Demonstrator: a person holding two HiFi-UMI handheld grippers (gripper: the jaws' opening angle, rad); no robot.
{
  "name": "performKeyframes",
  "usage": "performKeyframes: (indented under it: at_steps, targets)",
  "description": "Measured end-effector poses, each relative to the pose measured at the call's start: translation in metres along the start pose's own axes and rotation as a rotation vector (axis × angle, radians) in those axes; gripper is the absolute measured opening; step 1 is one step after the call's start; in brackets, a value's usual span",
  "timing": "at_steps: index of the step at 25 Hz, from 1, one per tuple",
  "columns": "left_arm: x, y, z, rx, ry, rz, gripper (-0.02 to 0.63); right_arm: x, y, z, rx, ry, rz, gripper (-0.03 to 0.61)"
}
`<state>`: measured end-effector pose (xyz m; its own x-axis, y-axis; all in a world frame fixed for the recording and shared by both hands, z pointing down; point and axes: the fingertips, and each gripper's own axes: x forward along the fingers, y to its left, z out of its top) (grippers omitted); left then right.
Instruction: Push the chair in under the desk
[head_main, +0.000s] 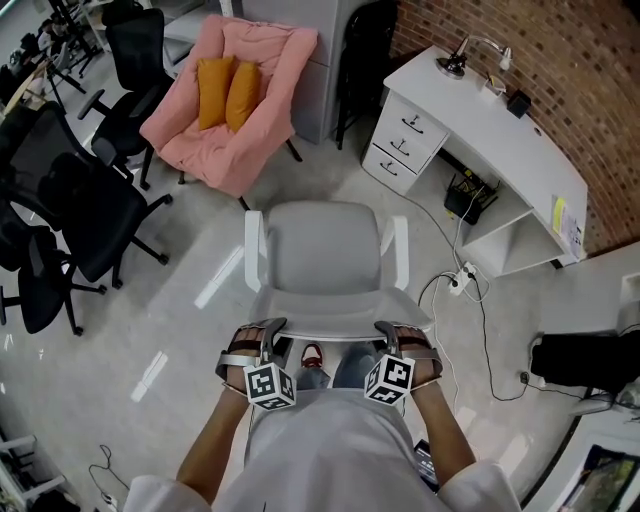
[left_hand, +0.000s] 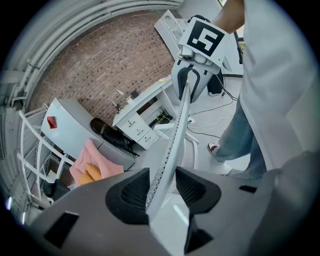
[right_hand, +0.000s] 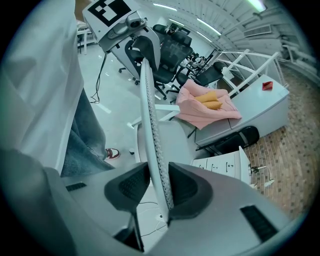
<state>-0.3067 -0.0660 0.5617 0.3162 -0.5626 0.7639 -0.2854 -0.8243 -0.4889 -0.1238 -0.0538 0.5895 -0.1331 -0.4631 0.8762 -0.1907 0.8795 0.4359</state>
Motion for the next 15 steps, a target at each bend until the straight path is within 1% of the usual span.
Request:
performKeyframes:
  at_steps: [15]
  targets:
    - [0.0051, 0.0010, -0.0002, 0.018, -0.001, -0.009, 0.161, -0.0018, 0.0053, -0.0011, 0.040, 0.005, 0.007, 0.130]
